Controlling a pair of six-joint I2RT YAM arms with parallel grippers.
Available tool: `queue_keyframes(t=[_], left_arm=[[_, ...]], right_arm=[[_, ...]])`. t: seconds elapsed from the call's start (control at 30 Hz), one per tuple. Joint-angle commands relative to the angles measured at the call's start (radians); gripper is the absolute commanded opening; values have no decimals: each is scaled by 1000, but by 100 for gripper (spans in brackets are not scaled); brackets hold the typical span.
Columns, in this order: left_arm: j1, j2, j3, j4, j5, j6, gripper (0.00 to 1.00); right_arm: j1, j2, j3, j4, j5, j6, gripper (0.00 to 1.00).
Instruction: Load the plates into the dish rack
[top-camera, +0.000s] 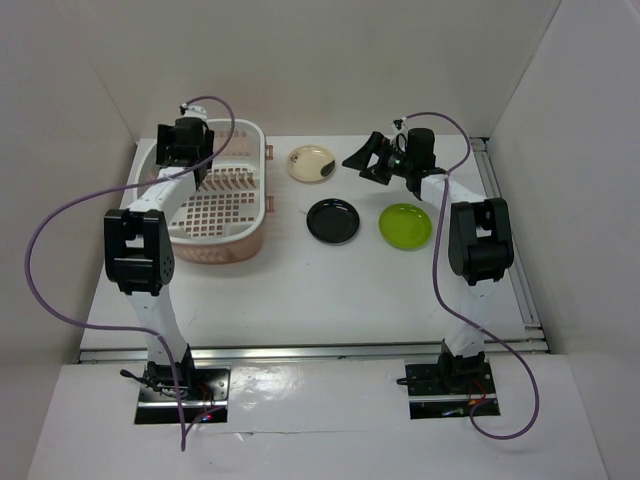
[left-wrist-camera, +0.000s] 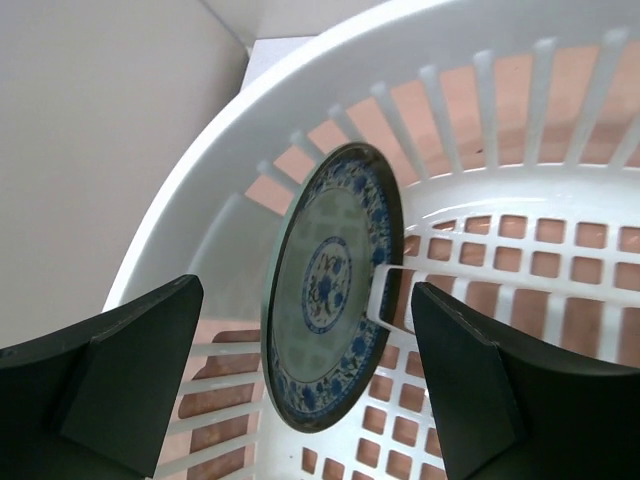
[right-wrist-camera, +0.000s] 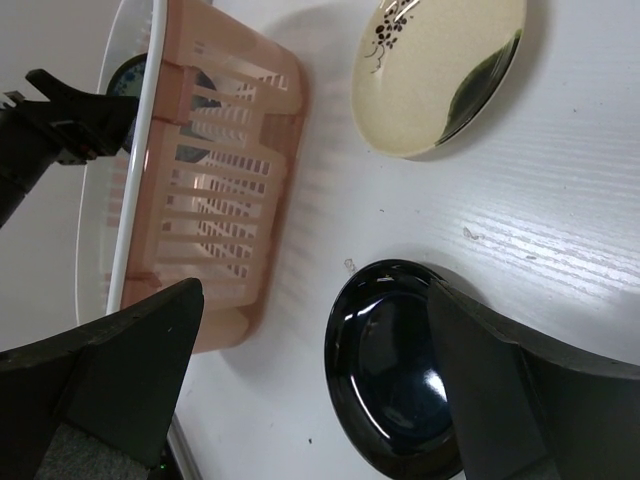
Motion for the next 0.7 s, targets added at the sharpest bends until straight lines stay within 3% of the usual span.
queue_keyframes(t=[0.0, 0.23, 0.33, 0.5, 0.57, 0.63, 0.67], left_arm=[[5, -35, 64, -50, 55, -81, 99], [5, -183, 121, -203, 149, -211, 99], [5, -249, 158, -257, 290, -303, 99], [5, -334, 236, -376, 662, -416, 99], [5, -375, 245, -377, 785, -473, 99], [5, -413, 201, -328, 1009, -559, 99], [5, -424, 178, -302, 1010, -581, 99]], right_arm=[[1, -29, 8, 36, 1, -23, 100], [1, 21, 144, -111, 99, -118, 100], [1, 84, 254, -197, 153, -177, 100], [10, 248, 419, -283, 166, -187, 100], [23, 299, 502, -320, 178, -198, 100], [44, 359, 540, -339, 178, -198, 100], [44, 369, 552, -328, 178, -198, 100]])
